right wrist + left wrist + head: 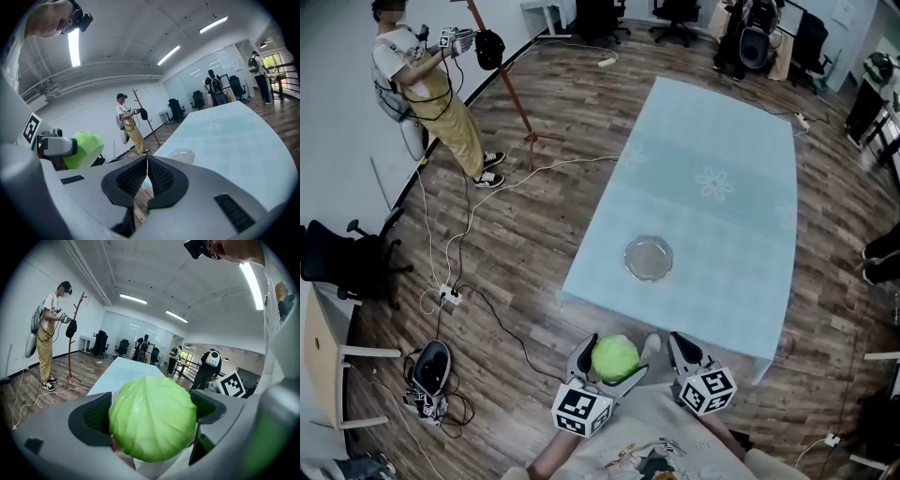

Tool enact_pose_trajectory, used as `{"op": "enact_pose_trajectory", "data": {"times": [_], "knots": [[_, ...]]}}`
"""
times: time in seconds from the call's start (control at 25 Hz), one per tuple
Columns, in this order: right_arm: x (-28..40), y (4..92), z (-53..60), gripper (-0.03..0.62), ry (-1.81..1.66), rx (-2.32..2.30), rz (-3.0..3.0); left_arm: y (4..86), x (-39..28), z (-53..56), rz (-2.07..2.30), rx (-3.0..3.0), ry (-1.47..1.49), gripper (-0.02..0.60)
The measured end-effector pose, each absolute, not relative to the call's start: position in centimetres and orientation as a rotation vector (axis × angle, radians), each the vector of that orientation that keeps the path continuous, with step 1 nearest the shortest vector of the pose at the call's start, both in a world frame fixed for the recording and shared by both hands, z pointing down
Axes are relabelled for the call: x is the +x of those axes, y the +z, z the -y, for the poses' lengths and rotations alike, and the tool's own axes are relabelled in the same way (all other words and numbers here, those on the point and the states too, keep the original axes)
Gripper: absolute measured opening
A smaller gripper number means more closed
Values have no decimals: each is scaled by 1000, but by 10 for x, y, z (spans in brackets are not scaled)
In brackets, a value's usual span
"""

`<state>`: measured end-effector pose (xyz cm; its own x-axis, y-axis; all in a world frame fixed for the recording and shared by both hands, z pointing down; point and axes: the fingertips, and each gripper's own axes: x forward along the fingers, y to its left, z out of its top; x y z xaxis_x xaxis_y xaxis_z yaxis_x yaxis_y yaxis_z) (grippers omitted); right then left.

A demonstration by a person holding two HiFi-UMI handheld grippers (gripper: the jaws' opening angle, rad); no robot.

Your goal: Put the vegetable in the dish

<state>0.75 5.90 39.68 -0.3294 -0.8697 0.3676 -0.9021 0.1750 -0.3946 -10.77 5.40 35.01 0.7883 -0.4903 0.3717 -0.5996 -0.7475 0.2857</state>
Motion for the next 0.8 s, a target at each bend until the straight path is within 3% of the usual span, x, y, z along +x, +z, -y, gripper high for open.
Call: {"op": "enact_pose_trajectory", "data": {"times": [0.8], "knots": [[97, 404, 13, 22, 827, 1708, 2450, 362, -15, 20, 876, 2579, 450, 528]]}}
